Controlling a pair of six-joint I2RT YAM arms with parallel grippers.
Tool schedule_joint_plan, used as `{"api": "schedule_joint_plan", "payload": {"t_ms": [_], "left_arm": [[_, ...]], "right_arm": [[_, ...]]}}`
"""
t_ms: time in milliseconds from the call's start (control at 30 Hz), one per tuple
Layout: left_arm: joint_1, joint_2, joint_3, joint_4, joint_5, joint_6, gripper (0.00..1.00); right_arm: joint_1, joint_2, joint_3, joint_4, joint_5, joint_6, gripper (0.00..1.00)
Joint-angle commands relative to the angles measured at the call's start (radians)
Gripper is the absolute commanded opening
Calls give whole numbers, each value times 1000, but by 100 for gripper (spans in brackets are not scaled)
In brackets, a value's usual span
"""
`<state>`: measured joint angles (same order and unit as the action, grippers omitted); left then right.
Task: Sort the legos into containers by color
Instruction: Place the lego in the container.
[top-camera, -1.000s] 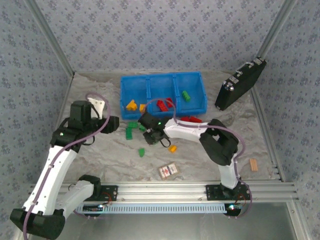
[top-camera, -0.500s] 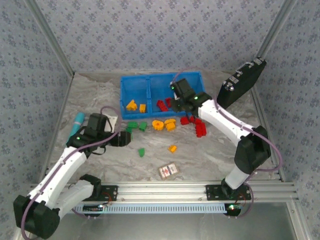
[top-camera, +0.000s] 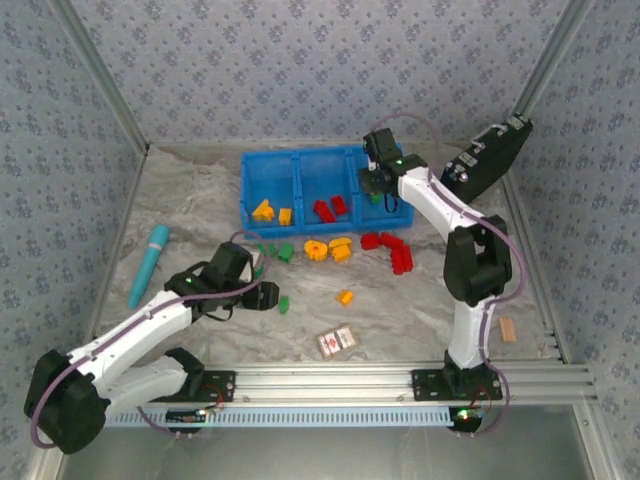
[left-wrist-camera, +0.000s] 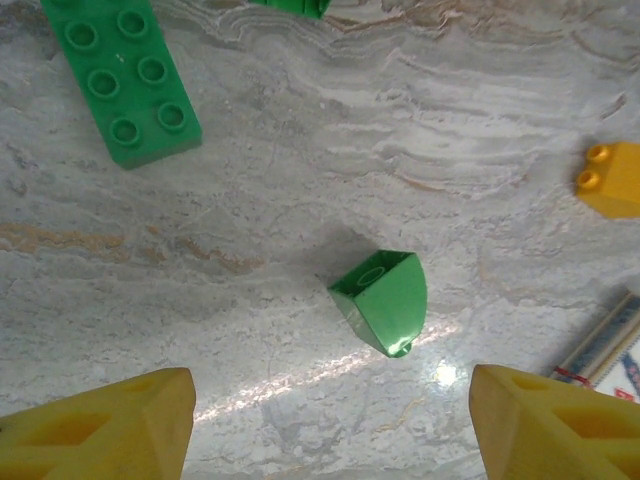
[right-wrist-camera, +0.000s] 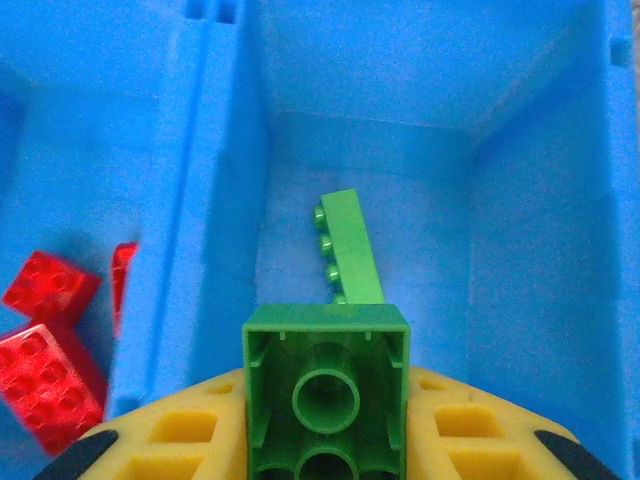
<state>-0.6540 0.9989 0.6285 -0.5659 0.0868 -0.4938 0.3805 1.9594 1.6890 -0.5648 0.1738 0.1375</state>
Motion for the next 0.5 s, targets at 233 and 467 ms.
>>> {"api": "schedule_joint_plan", "payload": {"t_ms": [233,467], "left_arm": [[-105,138,17,81,-102,-103,70],[-153,254,65,102,-99,-123,69]], "right_arm": [[-47,132,95,-10,-67,-5,27],[-51,154,95,-6,-99,-13,32]]}}
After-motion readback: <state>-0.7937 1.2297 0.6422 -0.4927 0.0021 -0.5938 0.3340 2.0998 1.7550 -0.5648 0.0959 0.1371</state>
